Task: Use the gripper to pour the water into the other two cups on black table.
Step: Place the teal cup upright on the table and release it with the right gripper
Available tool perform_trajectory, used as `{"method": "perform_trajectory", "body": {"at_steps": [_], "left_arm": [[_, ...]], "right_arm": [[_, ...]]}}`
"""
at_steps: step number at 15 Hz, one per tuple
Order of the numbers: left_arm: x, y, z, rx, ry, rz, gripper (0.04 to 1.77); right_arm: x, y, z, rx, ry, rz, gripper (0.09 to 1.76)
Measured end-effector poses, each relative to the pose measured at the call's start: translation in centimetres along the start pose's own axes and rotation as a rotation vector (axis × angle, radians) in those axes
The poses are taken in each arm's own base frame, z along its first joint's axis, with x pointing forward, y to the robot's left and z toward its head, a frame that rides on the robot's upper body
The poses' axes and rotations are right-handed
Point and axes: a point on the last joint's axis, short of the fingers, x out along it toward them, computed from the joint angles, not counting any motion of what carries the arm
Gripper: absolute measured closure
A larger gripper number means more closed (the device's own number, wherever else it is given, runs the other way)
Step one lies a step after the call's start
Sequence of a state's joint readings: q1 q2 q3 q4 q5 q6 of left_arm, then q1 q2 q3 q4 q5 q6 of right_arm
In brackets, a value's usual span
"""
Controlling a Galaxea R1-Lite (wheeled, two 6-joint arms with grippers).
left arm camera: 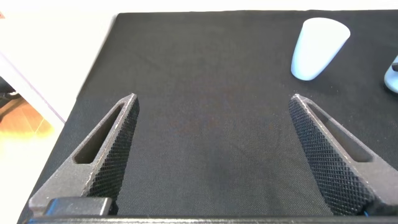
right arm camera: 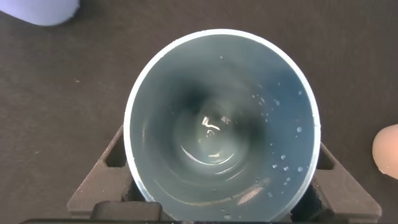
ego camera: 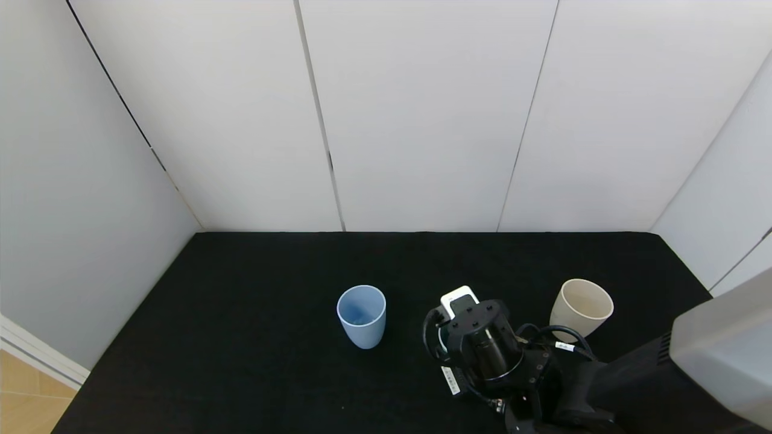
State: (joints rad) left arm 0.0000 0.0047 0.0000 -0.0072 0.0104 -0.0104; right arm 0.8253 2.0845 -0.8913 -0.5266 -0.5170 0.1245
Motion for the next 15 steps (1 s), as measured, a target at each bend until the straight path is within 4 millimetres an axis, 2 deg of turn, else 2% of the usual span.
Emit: {"method": "perform_trajectory", "body": {"at_steps": [4,8,15], "left_arm": [[0.0,0.0,0.0,0.0,0.0,0.0,0.09],[0.0,0.0,0.0,0.0,0.0,0.0,0.09],[0.0,0.0,0.0,0.0,0.0,0.001,0.09]], "right_arm": [[0.09,-0.14,-0.45,-0.007,0.014,-0.005,0.64],[0.09,-0.18,-0.57,-0.01,0.018,-0.008,0.43],[-0.29,-0.27,0.08,0.0,-0.006,-0.007,0.26]]}}
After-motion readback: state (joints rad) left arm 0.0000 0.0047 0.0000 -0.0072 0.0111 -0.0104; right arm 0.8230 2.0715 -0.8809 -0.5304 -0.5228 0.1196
